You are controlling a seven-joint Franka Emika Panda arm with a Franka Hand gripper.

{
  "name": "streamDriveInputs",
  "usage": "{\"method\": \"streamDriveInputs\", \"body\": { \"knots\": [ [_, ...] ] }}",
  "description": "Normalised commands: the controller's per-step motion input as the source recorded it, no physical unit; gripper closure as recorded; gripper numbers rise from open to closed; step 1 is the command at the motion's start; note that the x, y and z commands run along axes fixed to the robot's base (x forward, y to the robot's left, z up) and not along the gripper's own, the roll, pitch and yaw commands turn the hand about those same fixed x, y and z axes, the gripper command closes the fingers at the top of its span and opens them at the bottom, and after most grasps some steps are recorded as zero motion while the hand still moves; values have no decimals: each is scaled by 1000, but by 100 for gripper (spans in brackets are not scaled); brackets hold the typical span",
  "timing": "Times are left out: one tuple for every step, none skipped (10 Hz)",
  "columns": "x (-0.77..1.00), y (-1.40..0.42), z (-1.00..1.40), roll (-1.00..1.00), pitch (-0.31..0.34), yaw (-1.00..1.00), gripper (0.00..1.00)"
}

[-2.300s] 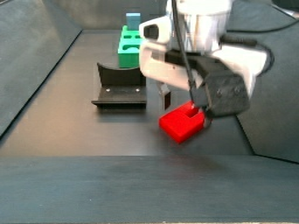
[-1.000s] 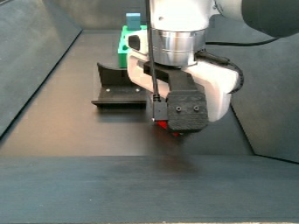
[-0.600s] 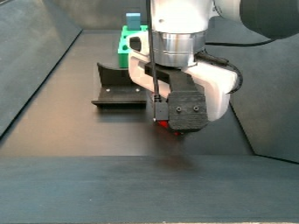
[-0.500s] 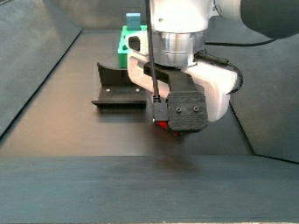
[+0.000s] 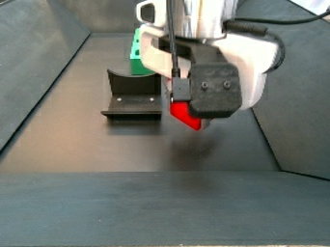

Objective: Pick up the double-square object. Move up. Rotate the double-square object. Place the double-square object on the fixture. Regrasp the double-square object. Move to above the board. Insert the double-square object.
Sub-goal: Rotate the double-square object.

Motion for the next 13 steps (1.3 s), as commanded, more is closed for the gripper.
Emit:
{"method": "streamDriveInputs", "body": {
  "knots": [
    [-747,-901,833,0,0,0,100],
    [-740,-878,799,3,1,9,100],
    [-629,-681,738,56,-26,23,100],
    [-455,-438,607,112,-12,23,100],
    [-305,-258,488,142,2,24,100],
    [-146,-96,363,146,16,26,100],
    [0,0,0,0,0,-1000,100],
    [33,21,-140,-2,1,-1000,100],
    [50,30,-146,-6,0,-1000,100],
    [39,24,-82,-7,0,-1000,100],
    [29,20,-50,-8,1,-1000,100],
    [26,19,-44,-9,1,-1000,100],
    [24,19,-44,-9,1,-1000,100]
  ]
}}
